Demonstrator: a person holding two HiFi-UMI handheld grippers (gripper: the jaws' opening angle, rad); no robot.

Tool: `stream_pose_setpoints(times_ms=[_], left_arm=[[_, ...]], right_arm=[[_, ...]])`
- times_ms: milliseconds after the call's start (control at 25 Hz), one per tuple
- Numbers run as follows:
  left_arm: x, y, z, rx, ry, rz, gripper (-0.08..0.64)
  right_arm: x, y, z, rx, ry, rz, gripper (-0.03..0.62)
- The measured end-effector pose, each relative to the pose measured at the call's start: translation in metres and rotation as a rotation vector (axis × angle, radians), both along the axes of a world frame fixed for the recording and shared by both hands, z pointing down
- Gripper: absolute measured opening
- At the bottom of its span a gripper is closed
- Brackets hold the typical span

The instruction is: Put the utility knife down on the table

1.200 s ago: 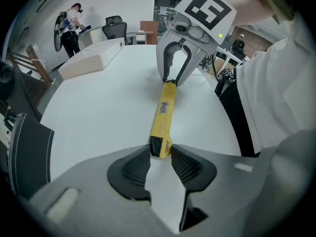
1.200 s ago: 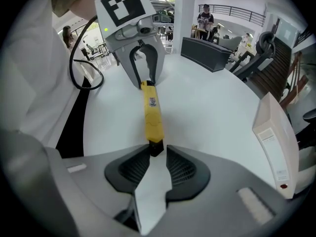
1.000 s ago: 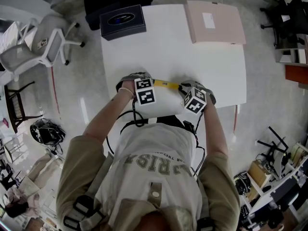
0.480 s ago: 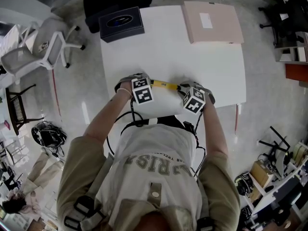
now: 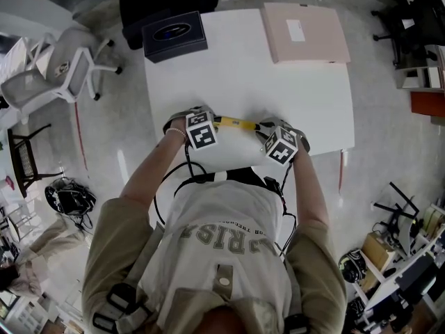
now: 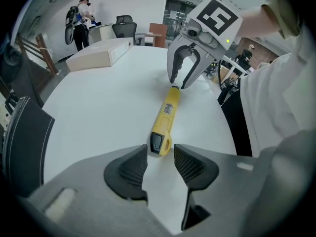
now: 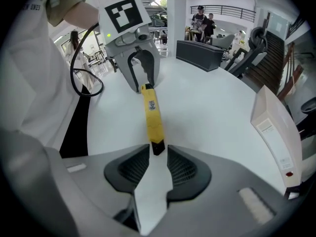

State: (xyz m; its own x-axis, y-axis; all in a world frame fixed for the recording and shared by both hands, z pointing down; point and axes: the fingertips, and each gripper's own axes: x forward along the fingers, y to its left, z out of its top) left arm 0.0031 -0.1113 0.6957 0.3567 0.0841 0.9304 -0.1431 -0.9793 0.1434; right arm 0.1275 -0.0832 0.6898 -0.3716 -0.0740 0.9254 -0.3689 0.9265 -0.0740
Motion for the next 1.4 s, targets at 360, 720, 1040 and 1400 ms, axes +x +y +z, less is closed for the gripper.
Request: stream_pose_setpoints(times_ms=[360, 720, 1040, 1400], left_arm=[[-0.001, -0.013, -0.026, 0.026, 0.109, -0.114, 0.178], [-0.009, -0.067, -0.134, 0.394, 0.544, -0.515, 0.172], [-0.031, -0.07, -0.232, 0.638, 0.847, -0.802, 0.173], [-0.045, -0.059, -0.288, 0.818, 0.967, -0.869, 0.132]], right_arm=[[0.002, -0.023, -0.044, 0.125, -0.176, 0.272, 0.117], [0.032, -0.064, -0.174, 0.608, -0.466, 0.743, 0.137], [0.043, -0.056, -0.269, 0.854, -0.718, 1.005, 0.182], [0.034, -0.04, -0.306, 1.028, -0.645, 0.95, 0.087]])
